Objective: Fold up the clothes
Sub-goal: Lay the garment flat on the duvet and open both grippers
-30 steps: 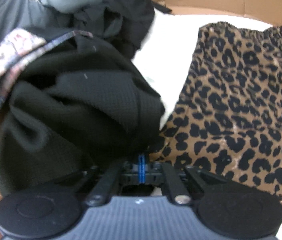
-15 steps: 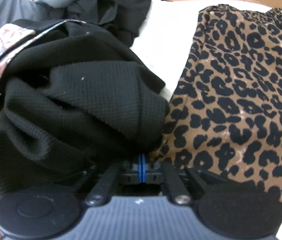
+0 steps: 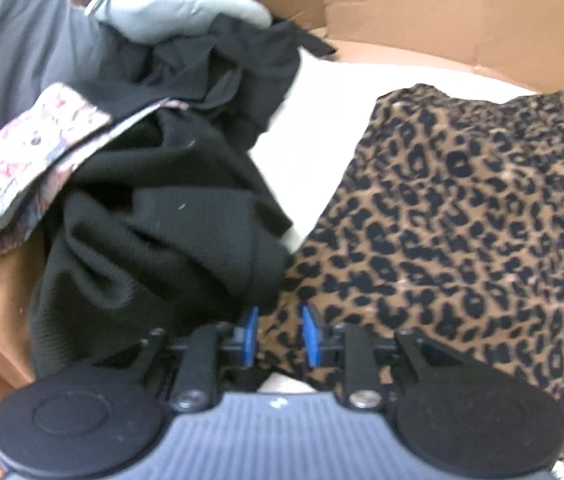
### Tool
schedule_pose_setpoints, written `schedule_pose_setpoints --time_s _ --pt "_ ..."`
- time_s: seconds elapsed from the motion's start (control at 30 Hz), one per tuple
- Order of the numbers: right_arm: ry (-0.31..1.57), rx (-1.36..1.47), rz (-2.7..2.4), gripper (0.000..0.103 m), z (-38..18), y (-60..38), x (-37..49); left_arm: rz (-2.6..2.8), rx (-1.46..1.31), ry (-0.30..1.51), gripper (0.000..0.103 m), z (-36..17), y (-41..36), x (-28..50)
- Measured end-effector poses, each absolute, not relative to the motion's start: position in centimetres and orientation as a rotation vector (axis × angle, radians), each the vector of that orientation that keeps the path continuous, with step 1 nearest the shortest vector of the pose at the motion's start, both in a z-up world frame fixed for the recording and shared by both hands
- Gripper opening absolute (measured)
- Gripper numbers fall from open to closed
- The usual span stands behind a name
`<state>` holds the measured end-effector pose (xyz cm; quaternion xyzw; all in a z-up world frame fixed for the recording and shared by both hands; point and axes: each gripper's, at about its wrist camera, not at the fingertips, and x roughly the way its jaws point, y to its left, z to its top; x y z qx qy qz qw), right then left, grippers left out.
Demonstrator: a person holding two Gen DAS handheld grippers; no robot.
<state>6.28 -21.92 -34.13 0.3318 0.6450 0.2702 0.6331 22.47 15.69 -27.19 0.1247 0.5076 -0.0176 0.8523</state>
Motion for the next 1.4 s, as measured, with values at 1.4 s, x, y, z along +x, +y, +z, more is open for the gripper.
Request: schedule_pose_setpoints --time_s 1.4 --pt "1.191 -0.072 0.365 0.026 -33.0 -27.8 10.0 -0.18 0.243 1.12 0.04 -33.9 10.2 15.4"
